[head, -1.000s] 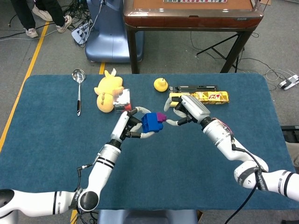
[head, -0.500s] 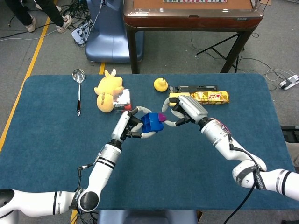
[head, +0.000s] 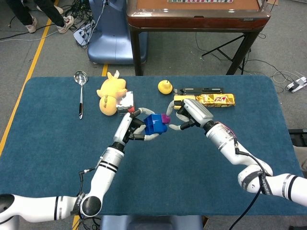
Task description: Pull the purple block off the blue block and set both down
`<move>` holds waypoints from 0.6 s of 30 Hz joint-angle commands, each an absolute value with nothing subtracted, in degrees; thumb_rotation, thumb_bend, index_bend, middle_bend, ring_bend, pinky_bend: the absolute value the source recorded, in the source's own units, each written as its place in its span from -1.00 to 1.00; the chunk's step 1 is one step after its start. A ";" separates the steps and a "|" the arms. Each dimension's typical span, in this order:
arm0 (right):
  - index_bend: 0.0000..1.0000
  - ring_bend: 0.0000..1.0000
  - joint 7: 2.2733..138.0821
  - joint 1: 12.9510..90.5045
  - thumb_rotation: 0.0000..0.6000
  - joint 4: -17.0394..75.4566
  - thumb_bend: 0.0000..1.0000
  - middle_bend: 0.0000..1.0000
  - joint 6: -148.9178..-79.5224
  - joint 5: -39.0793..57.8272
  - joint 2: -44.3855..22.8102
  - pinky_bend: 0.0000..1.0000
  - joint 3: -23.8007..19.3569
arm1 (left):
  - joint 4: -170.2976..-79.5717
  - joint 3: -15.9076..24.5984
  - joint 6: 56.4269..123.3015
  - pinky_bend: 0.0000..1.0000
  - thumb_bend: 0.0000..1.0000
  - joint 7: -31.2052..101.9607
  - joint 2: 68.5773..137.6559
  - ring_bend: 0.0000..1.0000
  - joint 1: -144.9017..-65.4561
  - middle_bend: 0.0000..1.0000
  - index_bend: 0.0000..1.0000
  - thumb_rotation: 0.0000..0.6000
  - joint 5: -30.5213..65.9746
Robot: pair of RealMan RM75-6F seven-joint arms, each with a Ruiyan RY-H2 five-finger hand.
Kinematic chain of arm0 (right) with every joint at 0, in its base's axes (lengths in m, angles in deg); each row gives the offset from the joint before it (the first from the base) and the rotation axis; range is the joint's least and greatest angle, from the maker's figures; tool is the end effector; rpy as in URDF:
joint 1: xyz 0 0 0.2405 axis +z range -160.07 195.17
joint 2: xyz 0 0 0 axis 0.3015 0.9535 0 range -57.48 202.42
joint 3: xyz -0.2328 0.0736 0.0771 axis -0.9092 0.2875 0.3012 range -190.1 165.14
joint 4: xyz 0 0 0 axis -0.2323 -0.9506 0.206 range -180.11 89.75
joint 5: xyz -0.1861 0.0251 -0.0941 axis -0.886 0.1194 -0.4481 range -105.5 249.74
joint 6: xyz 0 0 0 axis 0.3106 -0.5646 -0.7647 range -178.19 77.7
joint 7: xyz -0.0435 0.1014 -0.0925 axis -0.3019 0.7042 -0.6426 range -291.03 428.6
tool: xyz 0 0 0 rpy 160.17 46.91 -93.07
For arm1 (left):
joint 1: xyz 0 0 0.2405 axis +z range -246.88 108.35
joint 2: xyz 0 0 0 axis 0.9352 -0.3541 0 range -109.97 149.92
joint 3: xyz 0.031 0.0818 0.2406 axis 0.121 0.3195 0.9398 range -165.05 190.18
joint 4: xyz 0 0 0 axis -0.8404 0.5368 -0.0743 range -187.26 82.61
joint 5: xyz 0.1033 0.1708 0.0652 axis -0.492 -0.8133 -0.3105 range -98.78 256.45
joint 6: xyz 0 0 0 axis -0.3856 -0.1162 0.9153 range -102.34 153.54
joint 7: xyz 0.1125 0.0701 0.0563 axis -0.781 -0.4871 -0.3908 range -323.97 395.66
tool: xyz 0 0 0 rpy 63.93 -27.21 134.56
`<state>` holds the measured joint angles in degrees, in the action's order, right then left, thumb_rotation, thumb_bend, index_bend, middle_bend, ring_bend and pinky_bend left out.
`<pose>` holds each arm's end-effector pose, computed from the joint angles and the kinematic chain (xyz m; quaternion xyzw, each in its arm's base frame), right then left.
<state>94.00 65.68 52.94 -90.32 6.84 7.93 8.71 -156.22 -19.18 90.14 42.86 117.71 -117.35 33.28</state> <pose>-0.0825 -0.3843 0.1036 0.6332 -0.5517 0.4926 0.2279 0.0034 0.3395 0.0105 -0.4076 -0.6634 -0.6107 0.1446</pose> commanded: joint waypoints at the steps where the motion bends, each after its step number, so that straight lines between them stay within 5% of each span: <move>1: 0.04 1.00 94.07 65.81 1.00 52.78 -0.66 1.00 -90.32 6.78 7.72 1.00 8.72 | -156.33 -19.15 90.13 1.00 -0.88 42.74 117.61 1.00 -117.38 1.00 0.34 1.00 33.25; 18: 0.11 1.00 92.83 66.01 1.00 52.32 -0.74 1.00 -91.53 7.91 6.74 1.00 8.52 | -156.47 -18.64 90.08 1.00 -0.88 42.73 117.85 1.00 -117.56 1.00 0.34 1.00 32.78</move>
